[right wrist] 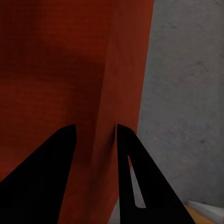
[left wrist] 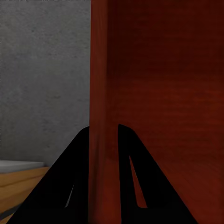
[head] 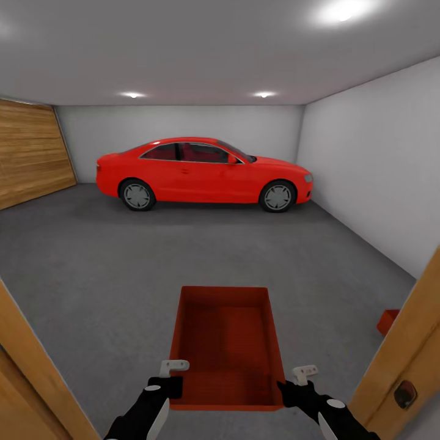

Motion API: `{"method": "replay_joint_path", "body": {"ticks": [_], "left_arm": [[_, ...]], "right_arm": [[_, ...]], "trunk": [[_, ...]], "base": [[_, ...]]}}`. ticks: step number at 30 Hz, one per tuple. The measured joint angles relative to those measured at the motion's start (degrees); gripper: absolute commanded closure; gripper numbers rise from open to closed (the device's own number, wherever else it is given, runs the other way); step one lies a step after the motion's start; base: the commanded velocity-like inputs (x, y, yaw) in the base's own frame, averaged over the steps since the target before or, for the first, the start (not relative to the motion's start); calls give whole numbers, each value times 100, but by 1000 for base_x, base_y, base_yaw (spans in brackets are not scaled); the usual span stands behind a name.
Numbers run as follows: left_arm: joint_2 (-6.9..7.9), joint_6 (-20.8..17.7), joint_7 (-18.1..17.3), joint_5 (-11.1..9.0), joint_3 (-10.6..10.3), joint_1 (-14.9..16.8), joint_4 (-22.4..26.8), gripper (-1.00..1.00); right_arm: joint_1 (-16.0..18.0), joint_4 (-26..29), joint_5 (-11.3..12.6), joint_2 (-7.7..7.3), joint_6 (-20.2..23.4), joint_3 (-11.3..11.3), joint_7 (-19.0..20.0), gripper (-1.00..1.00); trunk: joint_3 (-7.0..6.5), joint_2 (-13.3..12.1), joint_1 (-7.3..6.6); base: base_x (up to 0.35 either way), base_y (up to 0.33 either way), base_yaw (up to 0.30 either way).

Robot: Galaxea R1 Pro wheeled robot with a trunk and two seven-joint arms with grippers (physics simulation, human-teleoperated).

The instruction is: Move the two storage containers from the living room to the garage. In the garage, place one container on the floor and stack the other container on top of it (either order is fine).

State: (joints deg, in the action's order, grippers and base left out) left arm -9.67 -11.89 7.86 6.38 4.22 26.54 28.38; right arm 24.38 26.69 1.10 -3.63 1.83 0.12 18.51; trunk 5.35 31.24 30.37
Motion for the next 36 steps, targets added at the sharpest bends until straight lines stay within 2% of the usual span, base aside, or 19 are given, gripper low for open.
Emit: {"method": "replay_joint_path", "body": {"ticks": [21,32,36], "left_arm": [[-2,2,0,9,9,0,-1,100],[0,-5,0,2,-2,0,5,100],[0,-3,0,1,0,0,-1,100]], "right_arm": [[0,0,2,0,-2,3,-3,100],[0,0,2,0,0,-1,0,100],[0,-2,2,0,0,1,0,100]], "trunk": [[0,0,0],[0,1,-3],[0,0,0]], "base": [[1,29,0],[269,0,0],[76,0,0]]}}
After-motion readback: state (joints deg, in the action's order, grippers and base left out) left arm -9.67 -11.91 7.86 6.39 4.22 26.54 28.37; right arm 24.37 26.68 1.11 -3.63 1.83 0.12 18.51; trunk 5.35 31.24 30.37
